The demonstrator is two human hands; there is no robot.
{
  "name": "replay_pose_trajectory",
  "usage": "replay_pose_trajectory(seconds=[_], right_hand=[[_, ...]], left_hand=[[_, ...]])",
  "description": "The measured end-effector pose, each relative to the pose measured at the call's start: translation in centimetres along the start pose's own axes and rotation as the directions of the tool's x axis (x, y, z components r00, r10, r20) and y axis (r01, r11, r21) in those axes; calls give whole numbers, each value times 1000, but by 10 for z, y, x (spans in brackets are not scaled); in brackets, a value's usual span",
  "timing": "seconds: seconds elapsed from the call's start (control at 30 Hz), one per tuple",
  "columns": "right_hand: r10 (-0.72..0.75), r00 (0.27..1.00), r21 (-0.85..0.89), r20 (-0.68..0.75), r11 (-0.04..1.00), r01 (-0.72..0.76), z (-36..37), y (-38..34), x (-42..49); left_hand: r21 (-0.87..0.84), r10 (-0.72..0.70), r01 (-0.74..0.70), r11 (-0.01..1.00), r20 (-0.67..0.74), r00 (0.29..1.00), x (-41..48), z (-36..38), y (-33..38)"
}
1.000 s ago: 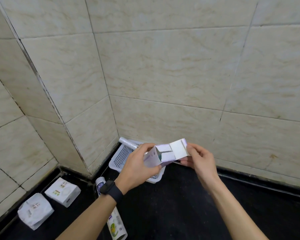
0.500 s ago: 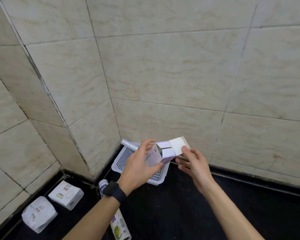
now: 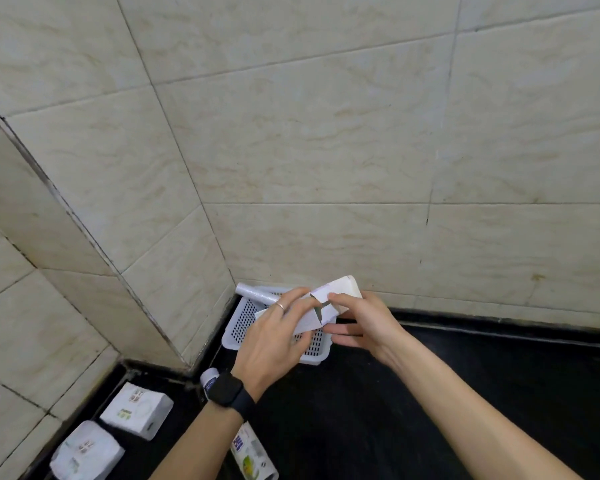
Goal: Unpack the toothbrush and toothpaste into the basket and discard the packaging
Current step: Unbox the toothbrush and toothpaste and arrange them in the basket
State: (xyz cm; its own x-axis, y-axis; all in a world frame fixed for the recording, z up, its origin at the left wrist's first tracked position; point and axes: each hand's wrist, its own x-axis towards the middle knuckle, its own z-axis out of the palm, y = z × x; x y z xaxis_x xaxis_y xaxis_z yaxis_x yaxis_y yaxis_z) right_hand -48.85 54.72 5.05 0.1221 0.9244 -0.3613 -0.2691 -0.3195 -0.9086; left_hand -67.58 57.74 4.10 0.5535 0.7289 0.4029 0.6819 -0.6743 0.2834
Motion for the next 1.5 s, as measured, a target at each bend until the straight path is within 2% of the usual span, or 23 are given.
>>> replay_pose_trajectory(seconds=[0.2,0.37,0.47,0.53,0.6,0.7,0.8,0.97,1.1,1.17,1.33,1.43,1.5], right_hand=[[18,1000,65,13,998,-18,-5,3,6],[32,999,76,21,997,-33,-3,5,5],[23,999,154,36,988,-28,-4,3,5],[-17,998,234,63,972,2,-8,3,4],[-79,995,288,61,956,58,-12,6,2],[-167,983,226,74,963,146,-11,13,-1],[-218,973,155,77,966,205,-8,22,-1],[-247,966,176,80,957,230,-11,40,-4],[-281,960,197,-12,940,278,-10,51,-3],[-306,951,187,-38,933,307,-8,53,-3],[-320,947,45,-27,946,321,-11,55,-2],[-318,946,-258,-58,920,294,-24,54,-2],[-366,924,-435,-107,853,287,-31,49,-8]], left_hand=[[-99,-41,40,994,-6,999,-3,-4,-3],[-56,-13,13,998,2,1000,0,-5,-2],[-62,-9,9,998,-3,1000,3,-5,-1],[-176,-116,111,978,-17,993,6,-7,-2],[-344,-256,234,909,-20,966,10,-12,0],[-531,-315,289,796,43,948,14,-16,5],[-597,-301,295,746,94,949,18,-14,4],[-572,-304,355,739,186,934,21,-15,-3],[-581,-268,392,713,289,919,19,-10,-4],[-576,-267,396,715,298,916,20,-9,-2],[-517,-331,373,770,177,927,22,-4,-2],[-377,-286,296,878,86,955,21,-6,-3],[-267,-239,241,933,40,970,20,-9,-8]])
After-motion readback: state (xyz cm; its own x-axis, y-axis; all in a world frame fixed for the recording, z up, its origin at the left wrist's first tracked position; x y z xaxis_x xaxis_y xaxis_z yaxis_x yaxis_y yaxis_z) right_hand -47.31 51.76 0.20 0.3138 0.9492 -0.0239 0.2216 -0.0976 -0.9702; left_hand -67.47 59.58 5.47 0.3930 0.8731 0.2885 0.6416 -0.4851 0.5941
